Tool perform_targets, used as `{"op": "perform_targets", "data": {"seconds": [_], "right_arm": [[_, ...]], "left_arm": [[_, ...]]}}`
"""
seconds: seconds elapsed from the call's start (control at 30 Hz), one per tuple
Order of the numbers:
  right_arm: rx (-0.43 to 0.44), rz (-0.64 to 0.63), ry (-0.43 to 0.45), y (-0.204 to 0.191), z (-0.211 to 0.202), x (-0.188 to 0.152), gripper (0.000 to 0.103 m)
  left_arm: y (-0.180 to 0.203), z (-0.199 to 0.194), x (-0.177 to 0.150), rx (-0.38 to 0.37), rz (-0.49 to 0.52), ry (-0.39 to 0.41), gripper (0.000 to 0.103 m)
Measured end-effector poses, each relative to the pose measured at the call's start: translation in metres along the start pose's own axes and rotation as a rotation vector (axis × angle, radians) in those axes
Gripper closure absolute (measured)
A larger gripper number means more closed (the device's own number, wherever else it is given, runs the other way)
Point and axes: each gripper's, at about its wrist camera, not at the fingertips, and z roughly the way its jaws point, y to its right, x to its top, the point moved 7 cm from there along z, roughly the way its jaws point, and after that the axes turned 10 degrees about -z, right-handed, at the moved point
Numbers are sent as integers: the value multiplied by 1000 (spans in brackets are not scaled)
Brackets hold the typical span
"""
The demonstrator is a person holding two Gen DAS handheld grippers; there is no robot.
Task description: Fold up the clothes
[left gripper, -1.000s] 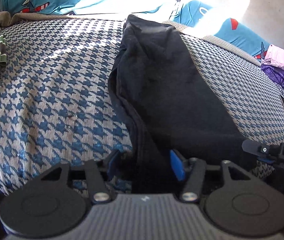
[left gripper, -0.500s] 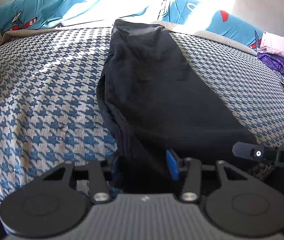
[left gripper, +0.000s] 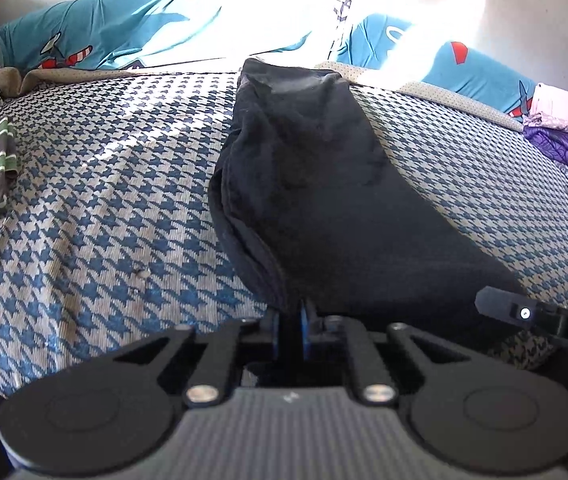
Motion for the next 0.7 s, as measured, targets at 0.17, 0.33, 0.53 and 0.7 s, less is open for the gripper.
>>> {"op": "perform_targets", "data": {"seconds": [0.17, 0.33, 0.53, 0.7], "right_arm": [[47, 100, -3, 5, 0, 10, 93], [68, 155, -5, 8, 3, 24, 93], [90, 203, 1, 16, 17, 50, 93], [101, 222, -5, 22, 38, 71, 93]], "left_arm": [[-5, -2, 10, -43, -94, -20, 95], [-9, -1, 27, -85, -179, -31, 95], [-11, 8, 51, -106, -222, -29, 95], [-15, 25, 73, -115, -255, -37, 95]]}}
